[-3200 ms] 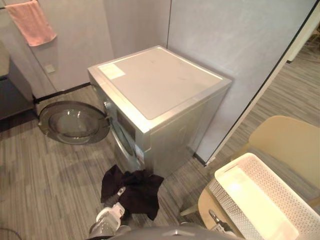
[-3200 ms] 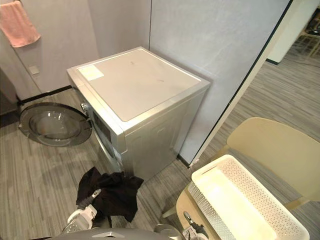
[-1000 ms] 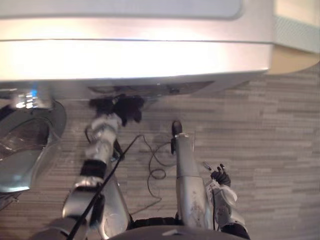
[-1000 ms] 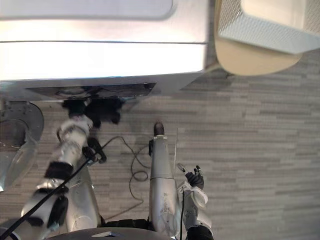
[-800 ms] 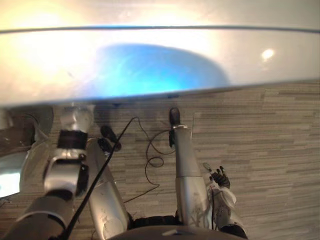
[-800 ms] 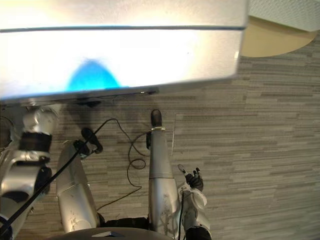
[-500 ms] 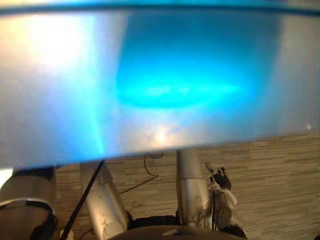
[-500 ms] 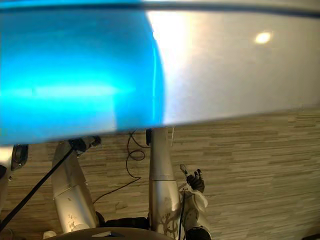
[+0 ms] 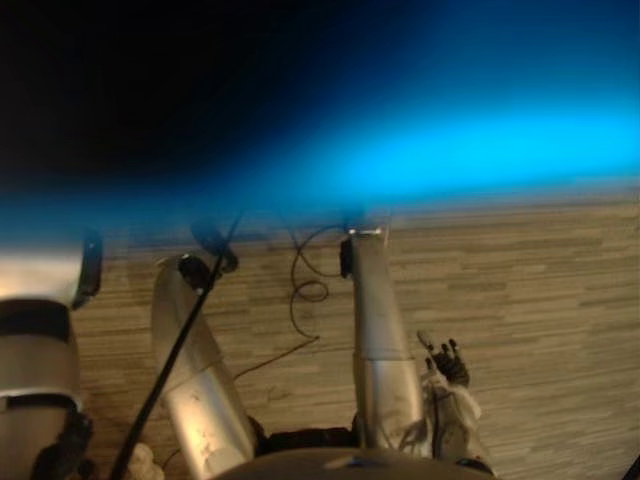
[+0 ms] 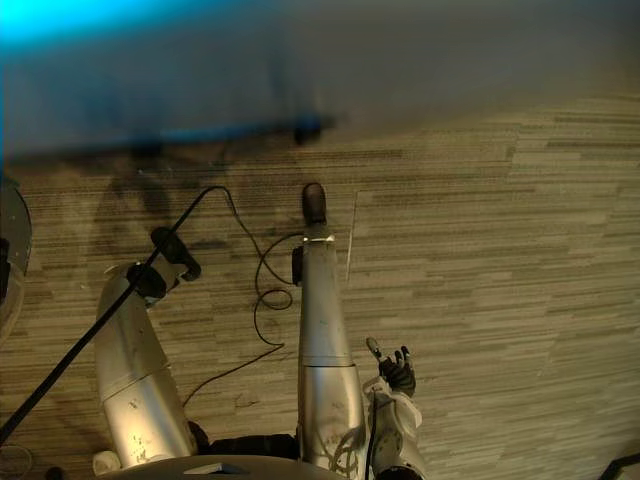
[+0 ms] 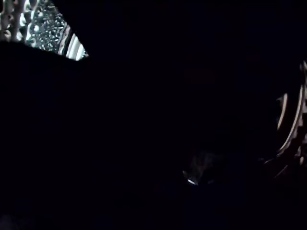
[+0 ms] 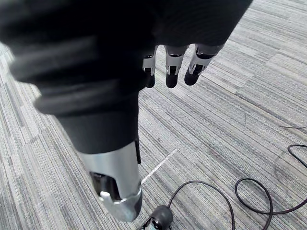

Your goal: Pick up the laundry basket with both hands and put the clothes into the washing machine.

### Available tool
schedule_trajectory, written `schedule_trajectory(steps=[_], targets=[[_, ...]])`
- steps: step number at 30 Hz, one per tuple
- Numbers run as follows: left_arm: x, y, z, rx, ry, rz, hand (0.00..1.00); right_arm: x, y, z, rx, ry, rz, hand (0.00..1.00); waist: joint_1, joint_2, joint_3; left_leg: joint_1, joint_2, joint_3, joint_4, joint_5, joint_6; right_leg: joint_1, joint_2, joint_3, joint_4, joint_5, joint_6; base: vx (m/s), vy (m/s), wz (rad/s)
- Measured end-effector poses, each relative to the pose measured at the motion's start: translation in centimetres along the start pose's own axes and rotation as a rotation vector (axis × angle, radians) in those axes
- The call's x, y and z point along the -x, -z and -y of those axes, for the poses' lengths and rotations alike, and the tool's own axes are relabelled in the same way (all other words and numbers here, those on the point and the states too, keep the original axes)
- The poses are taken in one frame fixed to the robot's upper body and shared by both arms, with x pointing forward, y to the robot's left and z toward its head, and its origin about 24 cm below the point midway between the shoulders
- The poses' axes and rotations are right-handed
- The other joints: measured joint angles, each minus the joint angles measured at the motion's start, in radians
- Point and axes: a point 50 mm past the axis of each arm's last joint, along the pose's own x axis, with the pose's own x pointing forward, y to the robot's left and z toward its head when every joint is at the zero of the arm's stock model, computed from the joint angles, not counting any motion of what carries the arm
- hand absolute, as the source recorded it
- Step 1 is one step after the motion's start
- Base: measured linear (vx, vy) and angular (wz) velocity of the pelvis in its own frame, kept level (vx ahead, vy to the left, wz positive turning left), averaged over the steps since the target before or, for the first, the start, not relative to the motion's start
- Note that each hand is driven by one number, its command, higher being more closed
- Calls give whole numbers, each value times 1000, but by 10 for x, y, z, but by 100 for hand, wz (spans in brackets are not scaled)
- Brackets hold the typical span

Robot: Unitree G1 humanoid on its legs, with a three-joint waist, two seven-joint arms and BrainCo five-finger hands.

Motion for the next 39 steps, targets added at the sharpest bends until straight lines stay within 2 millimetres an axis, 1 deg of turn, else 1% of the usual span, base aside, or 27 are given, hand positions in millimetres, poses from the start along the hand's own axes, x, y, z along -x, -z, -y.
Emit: schedule_trajectory(steps=[1, 2, 4, 6, 8, 9, 10, 12, 13, 15, 16, 17, 18, 19, 20, 21, 22, 23, 24, 25, 27, 28, 30, 33, 35, 38, 39], targets=[[-1, 0, -3, -44, -13, 4, 0, 0, 1, -1, 3, -3, -3, 0, -4, 0, 0, -6, 0, 0, 0, 1, 2, -4, 0, 0, -5, 3, -4, 0, 62, -6], [-3, 1, -7, -125, -33, 11, 0, 1, 3, -3, 6, -12, -9, 0, -8, 0, 0, -8, 1, 1, 0, 3, 4, -5, 0, 0, -11, 8, -5, 2, 61, -4], [-3, 3, -10, -167, -46, 10, 0, 1, 4, -6, 14, -26, -15, 0, -11, 0, 0, -14, 1, 1, -1, 6, 6, -8, -1, -1, -15, 12, -4, 11, 58, -1], [-3, 7, -14, -147, -64, -11, 0, 1, 4, -8, 15, -35, -13, 0, -17, 0, 0, -15, 1, 0, -1, 7, 6, -8, -2, -2, -17, 14, -4, 25, 54, 0], [-1, 21, -23, -107, -103, -70, 0, 2, 2, -11, 13, -48, -1, 0, -26, 0, 0, -16, 1, -3, -2, 9, 5, -8, -1, -3, -17, 15, -2, 43, 53, -1], [3, 31, -27, -80, -125, -106, 0, 2, 1, -14, 11, -60, 5, 0, -32, 0, 0, -16, 1, -4, -5, 11, 4, -8, -1, -5, -17, 19, 6, 44, 44, 1], [6, 37, -27, -63, -138, -129, 0, 2, 0, -16, 11, -66, 8, 0, -34, 0, 0, -16, 1, -5, -7, 12, 4, -8, -1, -7, -18, 19, 6, 46, 38, 4], [22, 58, -22, 3, -151, -204, 0, 3, -1, -18, -9, -73, 18, 0, -35, 0, 0, -17, 0, -11, -18, 21, 0, -8, -2, -16, -18, 19, 6, 46, 32, 6], [27, 64, -21, 24, -152, -220, 0, 3, -2, -18, -11, -73, 20, 0, -35, 0, 0, -17, 0, -13, -21, 23, -1, -8, -2, -19, -18, 18, 5, 44, 29, 7], [51, 84, -13, 152, -167, -297, 0, 3, -5, -21, -20, -80, 32, 0, -30, 0, 0, -17, -1, -19, -32, 33, -7, -8, -4, -27, -18, 17, 3, 46, 29, 6], [59, 89, -10, 177, -170, -315, 0, 3, -6, -22, -22, -83, 36, 0, -29, 0, 0, -17, -1, -21, -33, 34, -9, -8, -3, -29, -15, 16, 1, 49, 27, 6], [75, 97, -4, 248, -169, -344, 0, 3, -8, -23, -24, -87, 42, 0, -23, 1, 1, -17, -1, -24, -33, 36, -11, -10, -3, -31, -7, 12, -2, 41, 20, 5], [84, 100, 0, 292, -171, -358, 0, 3, -8, -23, -23, -87, 43, 0, -22, 1, 1, -17, -1, -26, -33, 37, -12, -10, -3, -32, -2, 10, -4, 67, 31, 6], [97, 104, 5, 353, -170, -381, 0, 3, -8, -23, -23, -84, 42, 0, -20, 1, 1, -17, -1, -29, -33, 38, -14, -11, -3, -35, 4, 7, -6, 68, 33, 8], [122, 110, 17, 460, -160, -424, 0, 3, -7, -21, -16, -70, 32, 0, -15, 2, 1, -17, -2, -36, -33, 40, -17, -10, -4, -42, 14, 1, -10, 70, 35, 9], [134, 112, 22, 503, -159, -448, 0, 3, -7, -20, -17, -63, 29, 0, -13, 2, 1, -16, -2, -39, -33, 41, -18, -10, -4, -44, 19, -2, -11, 61, 28, 12], [158, 113, 34, 578, -152, -493, 0, 3, -7, -18, -22, -48, 23, 0, -6, 2, 1, -11, -3, -42, -33, 42, -21, -10, -6, -47, 31, -11, -16, 66, 23, 11], [182, 114, 47, 637, -136, -551, 0, 2, -7, -17, -22, -32, 17, 0, 6, 3, 1, -2, -4, -43, -33, 43, -23, -6, -5, -48, 42, -18, -19, 67, 21, 10], [195, 114, 53, 669, -132, -583, 0, 2, -7, -16, -22, -26, 18, 0, 10, 3, 1, 3, -5, -44, -34, 44, -25, -2, -5, -49, 47, -21, -20, 69, 19, 12], [227, 117, 69, 726, -117, -686, 0, 2, -8, -15, -24, -19, 18, 0, 17, 3, 2, 24, -9, -46, -39, 45, -30, 13, -6, -51, 59, -32, -25, 69, 14, 11], [262, 120, 84, 758, -97, -810, 0, 2, -7, -15, -17, -16, 16, 0, 25, 3, 1, 58, -13, -50, -55, 46, -36, 42, -7, -56, 58, -38, -30, 80, 15, 13], [279, 120, 91, 785, -89, -874, 0, 2, -7, -13, -2, -10, 16, 0, 30, 4, 1, 84, -20, -53, -70, 49, -40, 66, -9, -59, 53, -47, -38, 62, 12, 11], [296, 117, 98, 805, -75, -930, 0, 1, -6, -11, 8, 7, 11, 0, 38, 6, 0, 128, -31, -58, -99, 55, -53, 108, -17, -69, 42, -51, -41, 55, 10, 19], [313, 114, 108, 805, -37, -979, 0, 0, -5, -7, 11, 42, 1, 0, 48, 8, -1, 213, -56, -63, -160, 78, -60, 195, -36, -88, 10, -55, -42, 76, -4, 29], [327, 111, 117, 802, 2, -1019, 0, 0, -1, -2, 16, 72, -16, 0, 56, 18, -5, 284, -71, -64, -207, 93, -62, 268, -51, -106, -18, -55, -51, 83, -18, 32], [359, 111, 137, 771, 135, -1112, 0, -1, 6, 8, 29, 112, -51, 0, 67, 25, -9, 444, -100, -53, -296, 120, -59, 429, -66, -126, -84, -55, -55, 107, -25, 26], [376, 112, 144, 739, 209, -1154, 0, -1, 9, 13, 34, 130, -65, 0, 66, 36, -20, 508, -109, -50, -337, 131, -57, 500, -75, -139, -120, -48, -49, 114, -9, 23]])
